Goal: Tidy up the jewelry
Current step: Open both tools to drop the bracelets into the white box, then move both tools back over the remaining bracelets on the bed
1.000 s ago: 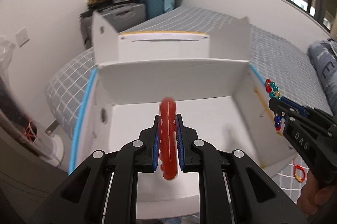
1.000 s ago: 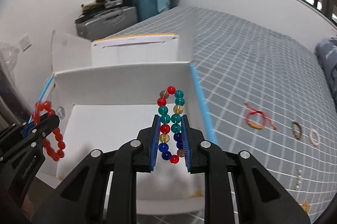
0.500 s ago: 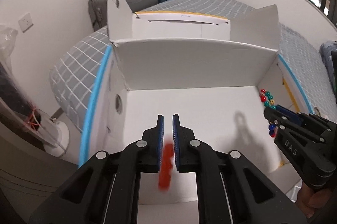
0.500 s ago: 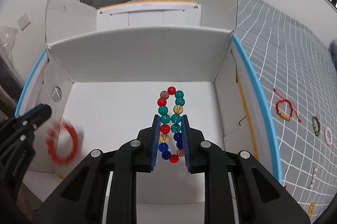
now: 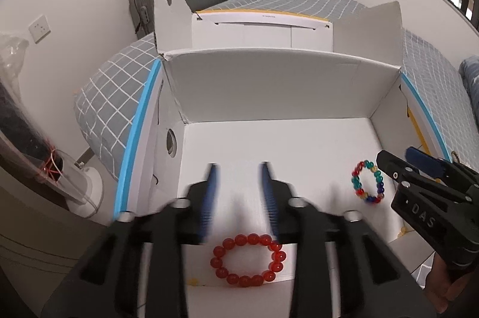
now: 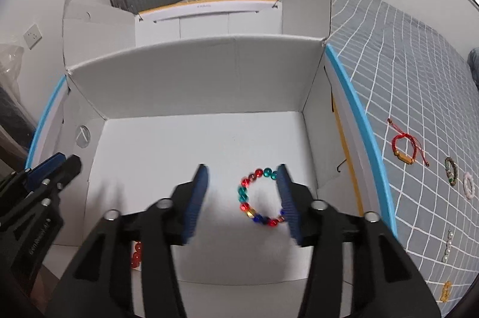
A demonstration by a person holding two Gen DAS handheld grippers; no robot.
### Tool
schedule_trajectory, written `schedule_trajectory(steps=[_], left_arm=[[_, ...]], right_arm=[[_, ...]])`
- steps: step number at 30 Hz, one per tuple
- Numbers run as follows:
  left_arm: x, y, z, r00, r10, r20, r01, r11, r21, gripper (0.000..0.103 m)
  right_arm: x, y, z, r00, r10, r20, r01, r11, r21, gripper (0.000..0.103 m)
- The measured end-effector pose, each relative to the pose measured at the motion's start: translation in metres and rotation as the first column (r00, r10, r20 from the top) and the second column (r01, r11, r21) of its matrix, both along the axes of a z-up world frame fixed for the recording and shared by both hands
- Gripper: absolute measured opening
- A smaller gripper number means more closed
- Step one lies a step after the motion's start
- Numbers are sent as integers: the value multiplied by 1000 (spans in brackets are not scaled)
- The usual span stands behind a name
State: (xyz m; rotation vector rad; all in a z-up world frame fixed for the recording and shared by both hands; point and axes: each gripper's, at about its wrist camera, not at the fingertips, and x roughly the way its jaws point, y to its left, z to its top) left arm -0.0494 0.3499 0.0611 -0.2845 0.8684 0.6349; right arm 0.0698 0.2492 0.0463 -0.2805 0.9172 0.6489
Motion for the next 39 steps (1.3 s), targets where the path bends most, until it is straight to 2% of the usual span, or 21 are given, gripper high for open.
schedule_trajectory(steps=[1, 3, 7, 14, 24, 33, 39], left_arm=[[-1, 0, 2, 1000, 6, 4, -6, 1000, 9, 47], [-4, -1, 6, 1000, 18, 20, -19, 1000, 25, 70], [-6, -1, 12, 999, 33, 34, -35, 998, 48, 82], [-5, -11, 23, 997, 22, 69, -27, 997, 72, 95], [2, -42, 35, 994, -41, 98, 33, 996, 84, 97], [16, -85, 46, 984, -131, 124, 121, 989, 81, 97], [30, -123, 50, 969, -212, 125, 202, 976, 87, 97]], right_arm=[[-2, -2, 4, 1000, -3, 14, 2, 1000, 8, 62], [-5, -7, 12, 999, -13, 45, 11, 999, 30, 73], [-9, -18, 27, 996, -45, 80, 39, 996, 76, 92], [-10, -36, 39, 990, -79, 115, 69, 993, 91, 95], [-8, -76, 53, 977, -146, 153, 130, 986, 106, 95], [-6, -144, 68, 950, -244, 194, 225, 968, 112, 95], [1, -198, 70, 928, -316, 195, 300, 948, 106, 95]])
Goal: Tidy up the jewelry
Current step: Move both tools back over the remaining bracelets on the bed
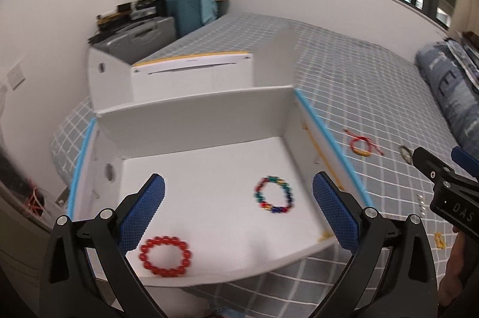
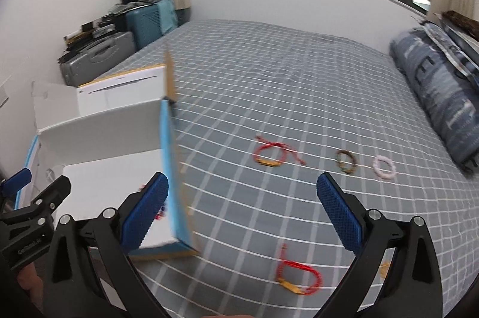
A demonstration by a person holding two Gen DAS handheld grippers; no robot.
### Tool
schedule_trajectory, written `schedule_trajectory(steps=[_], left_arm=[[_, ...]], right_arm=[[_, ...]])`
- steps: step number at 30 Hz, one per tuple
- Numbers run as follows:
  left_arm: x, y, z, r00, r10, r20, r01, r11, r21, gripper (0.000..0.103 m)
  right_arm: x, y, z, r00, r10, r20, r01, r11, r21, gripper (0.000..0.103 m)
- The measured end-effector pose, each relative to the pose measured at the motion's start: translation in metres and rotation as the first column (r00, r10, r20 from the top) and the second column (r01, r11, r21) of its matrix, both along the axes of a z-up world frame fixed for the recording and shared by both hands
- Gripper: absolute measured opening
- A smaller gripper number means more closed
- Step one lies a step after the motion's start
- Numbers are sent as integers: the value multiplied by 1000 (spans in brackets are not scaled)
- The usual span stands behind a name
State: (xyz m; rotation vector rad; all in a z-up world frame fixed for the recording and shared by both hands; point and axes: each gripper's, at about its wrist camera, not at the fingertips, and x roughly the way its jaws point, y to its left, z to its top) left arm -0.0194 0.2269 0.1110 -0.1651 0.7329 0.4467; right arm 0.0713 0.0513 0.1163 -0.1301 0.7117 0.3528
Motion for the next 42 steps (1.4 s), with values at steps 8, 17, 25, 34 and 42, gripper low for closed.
schedule_trajectory(steps=[8, 17, 25, 34, 42], left_arm=[[19, -62, -2, 992, -128, -8, 128, 992, 4, 97], [43, -138, -24, 957, -284, -66, 284, 959, -7, 97], [67, -180, -67, 916, -378, -134, 374, 926, -57, 97], [88, -199, -115, 887, -409, -213, 398, 912, -96, 97], [104, -194, -150, 866, -417, -276, 385, 908, -161, 96]], right_arm=[[14, -61, -12, 997, -78, -25, 77, 996, -36, 95], [37, -130, -44, 984, -151, -91, 146, 988, -55, 95], [60, -165, -77, 969, -181, -166, 174, 983, -58, 95], [78, -169, -110, 953, -185, -239, 170, 982, -82, 83], [95, -164, -140, 932, -187, -309, 156, 980, -122, 67]])
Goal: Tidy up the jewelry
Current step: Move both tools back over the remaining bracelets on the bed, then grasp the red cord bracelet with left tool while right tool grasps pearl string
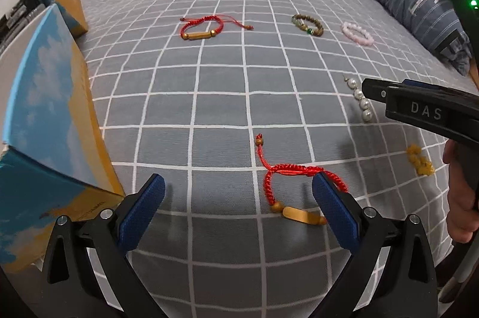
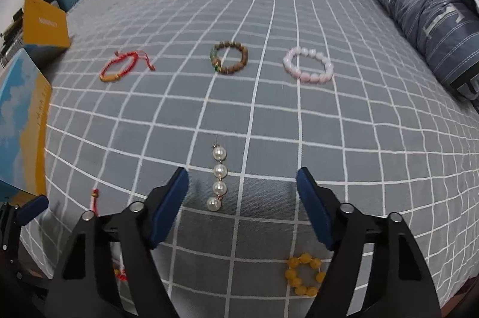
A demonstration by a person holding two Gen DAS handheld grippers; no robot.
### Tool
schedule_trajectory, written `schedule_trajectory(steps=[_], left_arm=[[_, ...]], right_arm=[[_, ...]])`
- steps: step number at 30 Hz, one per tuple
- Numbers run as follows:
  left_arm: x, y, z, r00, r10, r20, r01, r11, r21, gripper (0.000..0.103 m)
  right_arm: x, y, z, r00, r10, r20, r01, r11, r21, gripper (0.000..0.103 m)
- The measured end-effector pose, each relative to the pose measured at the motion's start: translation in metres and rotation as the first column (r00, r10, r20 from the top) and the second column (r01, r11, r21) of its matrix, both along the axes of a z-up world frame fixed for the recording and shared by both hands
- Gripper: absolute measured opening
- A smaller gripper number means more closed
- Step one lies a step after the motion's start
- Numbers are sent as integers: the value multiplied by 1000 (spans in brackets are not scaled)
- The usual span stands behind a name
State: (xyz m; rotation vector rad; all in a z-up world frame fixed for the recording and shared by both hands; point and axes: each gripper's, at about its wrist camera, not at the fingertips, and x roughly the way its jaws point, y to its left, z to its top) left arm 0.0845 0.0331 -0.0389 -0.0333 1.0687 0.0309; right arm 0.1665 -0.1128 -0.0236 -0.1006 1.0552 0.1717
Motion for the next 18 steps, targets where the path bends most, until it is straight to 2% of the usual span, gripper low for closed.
schedule_trajectory(steps=[3, 7, 11, 18], left_arm=[[1, 1, -4, 1000, 3, -10, -3, 1000, -7, 93], [4, -4, -11, 999, -18, -44, 17, 999, -29, 72], [3, -6, -13, 998, -32, -61, 30, 999, -31, 59], [2, -4, -12, 996, -39, -74, 36, 998, -44, 31]], right_arm=[[4, 2, -5, 1000, 1, -17, -1, 1000, 1, 61], [6, 5, -9, 999, 12, -33, -12, 1000, 0, 50], [7, 7, -13, 999, 11, -53, -11, 1000, -1, 43], [12, 6, -21, 996, 2, -89, -3, 1000, -4, 29]])
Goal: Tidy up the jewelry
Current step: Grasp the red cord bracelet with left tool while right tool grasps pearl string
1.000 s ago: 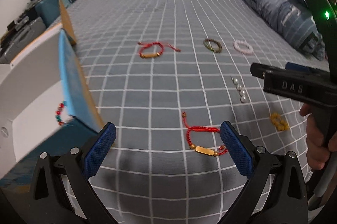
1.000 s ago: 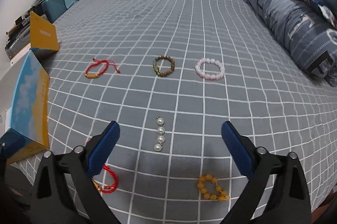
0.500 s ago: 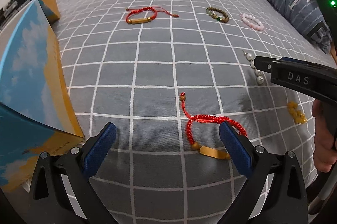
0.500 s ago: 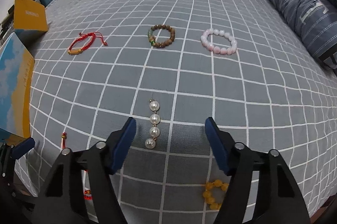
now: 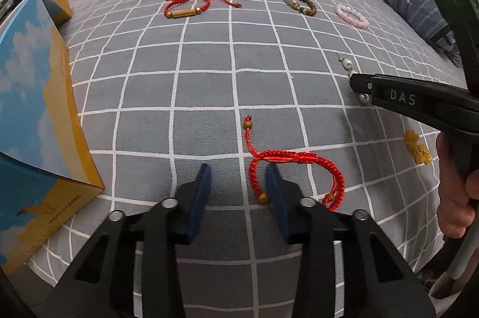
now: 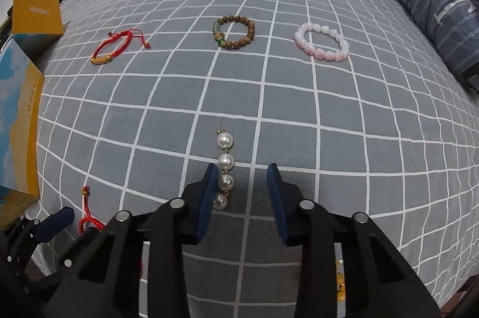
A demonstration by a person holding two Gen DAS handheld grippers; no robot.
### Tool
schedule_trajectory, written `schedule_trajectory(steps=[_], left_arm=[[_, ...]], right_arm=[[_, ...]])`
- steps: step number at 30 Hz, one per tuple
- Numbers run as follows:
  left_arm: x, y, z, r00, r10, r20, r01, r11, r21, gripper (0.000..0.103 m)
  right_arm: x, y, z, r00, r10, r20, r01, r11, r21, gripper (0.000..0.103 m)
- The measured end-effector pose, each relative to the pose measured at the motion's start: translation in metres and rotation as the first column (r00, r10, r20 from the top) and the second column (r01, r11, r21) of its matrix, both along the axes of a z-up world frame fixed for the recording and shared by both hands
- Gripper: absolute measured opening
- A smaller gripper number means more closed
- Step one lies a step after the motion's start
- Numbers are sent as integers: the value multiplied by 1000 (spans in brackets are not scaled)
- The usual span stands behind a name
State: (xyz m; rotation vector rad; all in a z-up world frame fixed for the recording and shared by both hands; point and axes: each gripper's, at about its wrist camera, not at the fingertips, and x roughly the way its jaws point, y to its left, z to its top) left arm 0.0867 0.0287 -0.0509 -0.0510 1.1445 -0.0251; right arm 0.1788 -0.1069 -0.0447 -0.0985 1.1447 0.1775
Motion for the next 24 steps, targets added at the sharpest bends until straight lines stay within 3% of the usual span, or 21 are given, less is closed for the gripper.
schedule_trajectory(steps=[2, 4, 7, 24], left_arm=[[0, -1, 0, 1000, -8, -4, 8, 1000, -3, 25], [0, -2, 1, 1000, -17, -7, 17, 1000, -7, 12], [-2, -3, 2, 1000, -23, -8, 23, 1000, -2, 4], [-8, 1, 25, 999, -6, 52, 6, 1000, 6, 3]], right_arm=[[1, 0, -2, 1000, -6, -12, 6, 1000, -4, 23], [2, -1, -3, 1000, -8, -19, 8, 1000, -1, 15], [1, -1, -3, 999, -20, -29, 21, 1000, 11, 11], [-5, -4, 9, 999, -52, -11, 52, 998, 46, 11]])
